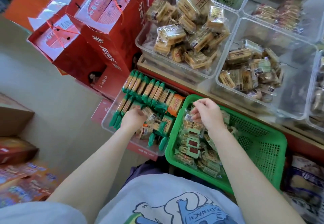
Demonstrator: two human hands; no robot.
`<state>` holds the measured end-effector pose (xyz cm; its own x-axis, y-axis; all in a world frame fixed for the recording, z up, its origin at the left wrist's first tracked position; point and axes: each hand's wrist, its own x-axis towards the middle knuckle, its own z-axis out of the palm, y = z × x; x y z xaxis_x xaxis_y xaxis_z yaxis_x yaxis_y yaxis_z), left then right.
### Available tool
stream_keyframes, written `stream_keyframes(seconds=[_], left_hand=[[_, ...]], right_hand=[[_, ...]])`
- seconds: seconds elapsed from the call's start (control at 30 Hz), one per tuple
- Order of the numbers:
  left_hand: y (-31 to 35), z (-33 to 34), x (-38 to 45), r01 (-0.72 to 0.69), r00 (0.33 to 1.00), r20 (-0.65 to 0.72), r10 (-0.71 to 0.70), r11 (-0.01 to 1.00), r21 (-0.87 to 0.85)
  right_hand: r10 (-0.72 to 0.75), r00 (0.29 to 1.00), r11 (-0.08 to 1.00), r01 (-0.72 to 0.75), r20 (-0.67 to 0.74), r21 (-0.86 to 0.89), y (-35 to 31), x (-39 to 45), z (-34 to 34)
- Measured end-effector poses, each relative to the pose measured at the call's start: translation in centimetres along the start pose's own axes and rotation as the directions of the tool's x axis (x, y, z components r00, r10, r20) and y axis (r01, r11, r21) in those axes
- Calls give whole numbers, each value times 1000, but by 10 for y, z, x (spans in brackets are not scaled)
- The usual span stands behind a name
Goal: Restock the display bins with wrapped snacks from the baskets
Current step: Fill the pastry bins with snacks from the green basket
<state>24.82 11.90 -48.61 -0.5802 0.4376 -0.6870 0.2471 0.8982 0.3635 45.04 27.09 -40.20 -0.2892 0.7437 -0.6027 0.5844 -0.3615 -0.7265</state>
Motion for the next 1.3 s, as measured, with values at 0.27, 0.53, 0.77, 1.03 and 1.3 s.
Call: stream_keyframes(seconds=[0.27, 0.53, 0.77, 1.03, 1.3], left_hand=[[-34, 59, 21, -138, 984, 164, 68, 875, 465], [-61, 49, 21, -192, 979, 46, 197, 833, 518], [-62, -8, -6, 99, 994, -13, -112, 919, -382], [-3, -38, -49, 106, 977, 206, 62, 697, -709], [14, -68, -48, 112, 993, 112, -35, 569, -814]], right_hand=[[167, 950, 958, -93, 265, -270, 53, 5, 68], [168, 940, 962, -91, 296, -257, 62, -8, 76], [74, 962, 966, -5, 261, -258, 46, -5, 75], [-296, 776, 775, 536, 557, -335, 16, -22, 97], [35, 834, 809, -347, 550, 474, -8, -23, 55]])
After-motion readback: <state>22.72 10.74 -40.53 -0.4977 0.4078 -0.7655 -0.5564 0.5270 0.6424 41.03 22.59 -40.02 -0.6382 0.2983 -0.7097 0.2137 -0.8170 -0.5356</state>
